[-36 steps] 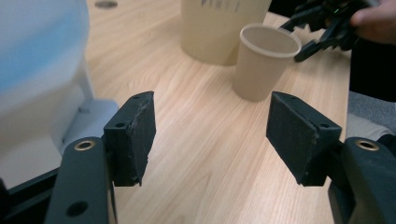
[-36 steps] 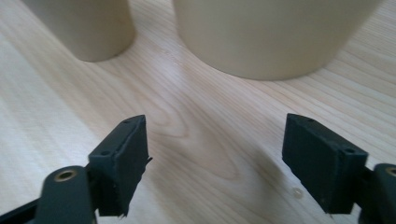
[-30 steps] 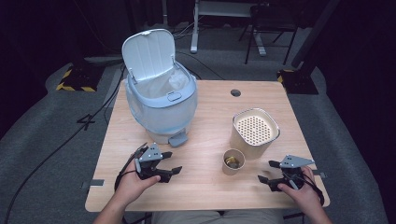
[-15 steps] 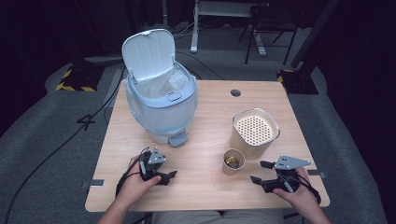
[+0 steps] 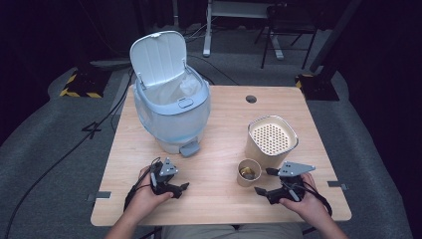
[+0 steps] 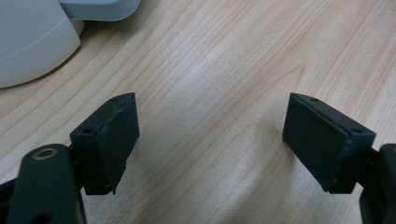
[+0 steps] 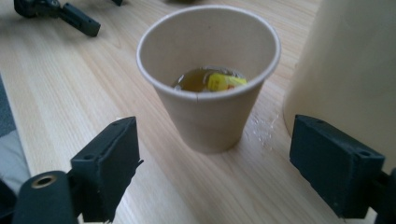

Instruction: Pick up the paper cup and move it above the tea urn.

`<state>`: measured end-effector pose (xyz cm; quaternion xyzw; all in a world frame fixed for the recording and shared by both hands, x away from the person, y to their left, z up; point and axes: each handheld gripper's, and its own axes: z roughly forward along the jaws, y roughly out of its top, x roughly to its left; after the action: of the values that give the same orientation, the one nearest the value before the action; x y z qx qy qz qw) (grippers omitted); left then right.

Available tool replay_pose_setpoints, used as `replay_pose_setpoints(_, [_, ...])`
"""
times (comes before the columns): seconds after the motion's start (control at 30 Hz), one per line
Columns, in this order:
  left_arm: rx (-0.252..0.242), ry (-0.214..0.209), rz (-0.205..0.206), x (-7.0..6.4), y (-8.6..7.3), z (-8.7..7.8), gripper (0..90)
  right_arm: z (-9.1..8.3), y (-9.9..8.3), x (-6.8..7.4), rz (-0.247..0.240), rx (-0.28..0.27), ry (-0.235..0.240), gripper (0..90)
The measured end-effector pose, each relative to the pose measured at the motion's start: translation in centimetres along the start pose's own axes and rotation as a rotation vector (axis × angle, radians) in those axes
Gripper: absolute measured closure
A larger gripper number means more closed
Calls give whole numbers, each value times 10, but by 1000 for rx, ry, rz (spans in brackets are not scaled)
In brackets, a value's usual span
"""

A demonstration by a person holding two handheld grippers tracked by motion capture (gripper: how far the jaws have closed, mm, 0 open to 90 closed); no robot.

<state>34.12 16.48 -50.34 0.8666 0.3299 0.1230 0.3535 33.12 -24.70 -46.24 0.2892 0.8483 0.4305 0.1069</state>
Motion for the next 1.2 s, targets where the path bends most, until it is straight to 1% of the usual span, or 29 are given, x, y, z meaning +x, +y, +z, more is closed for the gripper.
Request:
replay_pose_setpoints(0.03, [0, 0, 0, 0, 0, 0, 192, 0, 0, 0, 0, 0, 0, 163])
replay_pose_setpoints(0.1, [0, 0, 0, 0, 0, 0, 192, 8, 4, 1, 9, 7, -6, 160])
replay_pose_setpoints(0.17, [-1, 0, 0, 0, 0, 0, 192, 11, 5, 2, 3, 11, -4, 161])
replay_pose_setpoints(0.2, [-1, 0, 0, 0, 0, 0, 192, 18, 7, 3, 2, 17, 6, 161])
replay_pose_setpoints(0.23, [-1, 0, 0, 0, 0, 0, 192, 21, 7, 3, 1, 21, 7, 161])
replay_pose_setpoints(0.33, [0, 0, 0, 0, 0, 0, 192, 30, 10, 6, -8, 24, 1, 162])
replay_pose_setpoints(0.37, [0, 0, 0, 0, 0, 0, 191, 30, 10, 6, -8, 24, 1, 162])
replay_pose_setpoints(0.4, [-1, 0, -1, 0, 0, 0, 191, 36, 10, 7, -12, 34, -11, 162])
replay_pose_setpoints(0.47, [0, 0, 0, 0, 0, 0, 190, 42, 11, 7, 3, 60, -24, 172])
replay_pose_setpoints(0.5, [1, 1, 3, 0, 0, 0, 190, 45, 11, 7, 8, 64, -26, 180])
replay_pose_setpoints(0.6, [1, 1, 3, 0, 0, 0, 189, 52, 12, 8, -3, 59, -35, 180])
replay_pose_setpoints(0.63, [1, 1, 3, 0, 0, 0, 189, 52, 12, 8, -3, 59, -35, 180])
replay_pose_setpoints(0.67, [1, 1, 3, 0, 0, 0, 189, 54, 13, 8, 5, 44, -41, 199])
replay_pose_setpoints(0.7, [1, 2, 3, 0, 0, 0, 189, 54, 13, 8, 12, 42, -36, 219])
replay_pose_setpoints(0.77, [1, 2, 3, 0, 0, 0, 189, 55, 13, 9, 7, 43, -38, 223])
replay_pose_setpoints(0.87, [0, -1, 1, 0, 0, 1, 188, 57, 12, 9, -5, 39, -60, 275])
replay_pose_setpoints(0.9, [0, -1, 1, 0, 0, 1, 188, 57, 12, 9, -5, 39, -60, 275])
replay_pose_setpoints(0.93, [1, -2, 0, 0, 1, 1, 188, 56, 11, 8, -7, 31, -57, 284])
replay_pose_setpoints(1.03, [1, -2, -1, 0, 1, 1, 188, 55, 11, 8, -20, 33, -54, 291])
replay_pose_setpoints(1.07, [2, -2, -1, 0, 1, 1, 188, 54, 12, 9, -31, 27, -45, 296])
replay_pose_setpoints(1.2, [1, -2, -1, 0, 1, 1, 189, 47, 15, 10, -47, 10, -21, 303])
